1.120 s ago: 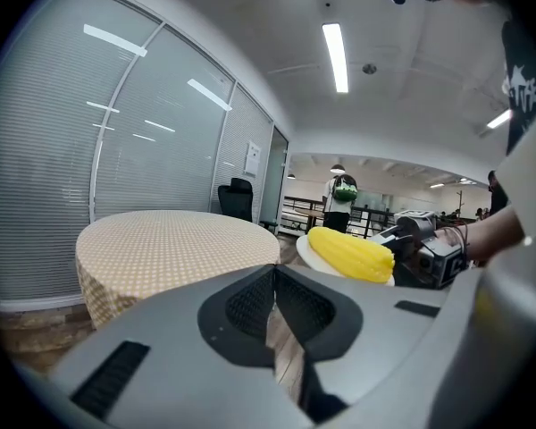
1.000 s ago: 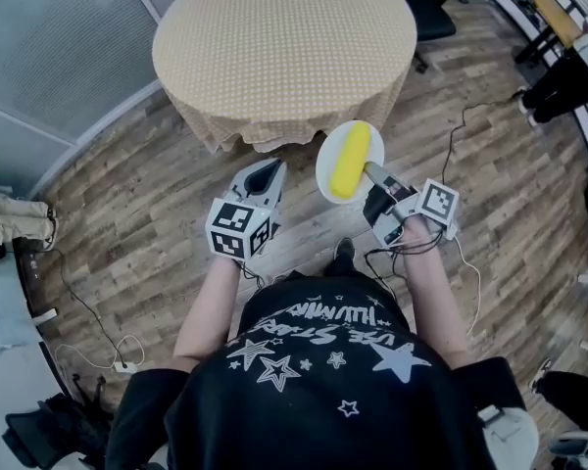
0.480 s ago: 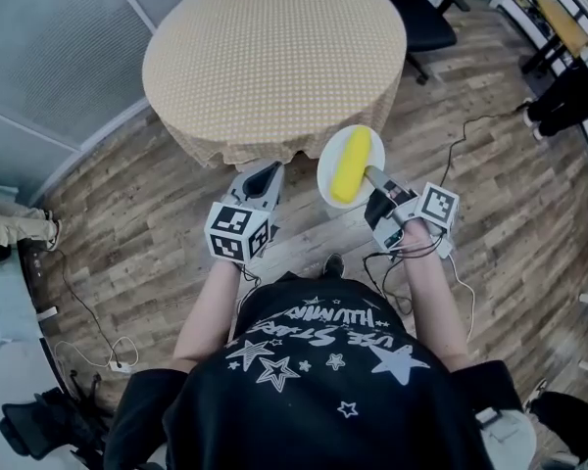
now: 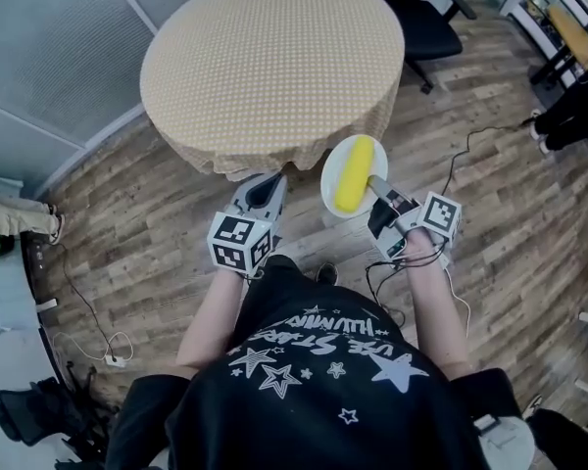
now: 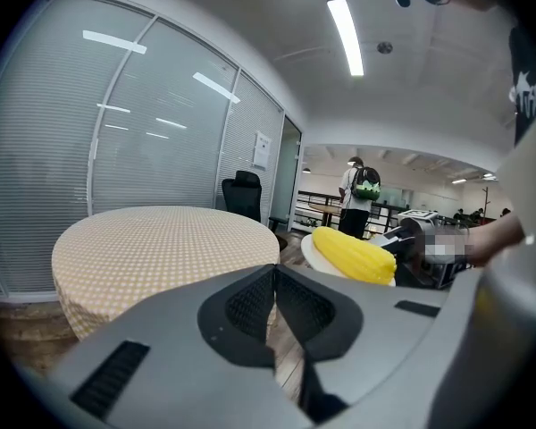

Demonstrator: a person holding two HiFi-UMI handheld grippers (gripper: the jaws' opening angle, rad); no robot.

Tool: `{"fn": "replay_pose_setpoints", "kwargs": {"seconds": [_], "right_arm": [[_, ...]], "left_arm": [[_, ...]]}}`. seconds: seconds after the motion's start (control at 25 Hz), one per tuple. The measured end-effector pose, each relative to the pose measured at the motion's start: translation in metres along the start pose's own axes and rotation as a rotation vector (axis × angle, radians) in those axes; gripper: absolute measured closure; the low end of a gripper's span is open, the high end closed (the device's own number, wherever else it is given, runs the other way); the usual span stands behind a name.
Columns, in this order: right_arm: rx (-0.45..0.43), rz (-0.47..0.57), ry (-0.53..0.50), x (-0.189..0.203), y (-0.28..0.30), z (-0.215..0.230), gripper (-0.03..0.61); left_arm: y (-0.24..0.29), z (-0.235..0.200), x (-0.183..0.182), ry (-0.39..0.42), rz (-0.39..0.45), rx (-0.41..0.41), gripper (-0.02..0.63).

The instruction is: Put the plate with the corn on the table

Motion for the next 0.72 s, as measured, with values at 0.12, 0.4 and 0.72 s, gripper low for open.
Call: {"fn": "replay_pose_setpoints", "kwargs": {"seconds": [0.12,0.4,0.72], "right_arm": [[0.004,0.007,0.006,-0.006,0.0,0.005,0.523],[0.012,0.039,0.017,-0.018,0.002,0.014,0.523],[0.036,0.076,0.009,-0.072,0.01,0.019,0.523]], "left_arm": [[0.007,-0.002,-0.003,0.0,-0.002,0.0,0.606],[0.035,-0.01,-0.006,0.007,-0.006,0.036,0.606],[0.103,-0.016,-0.029,0.026,-0.014,0.1,0.606]]}}
Point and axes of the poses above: the fingertips, and each gripper's own axes: y forward along the fingers, z to its right, x out of its underside, the point moved 1 cm from there along -y, backward along the fingers, and after that the axes turned 3 degrees about -z, right-handed, at the moved point
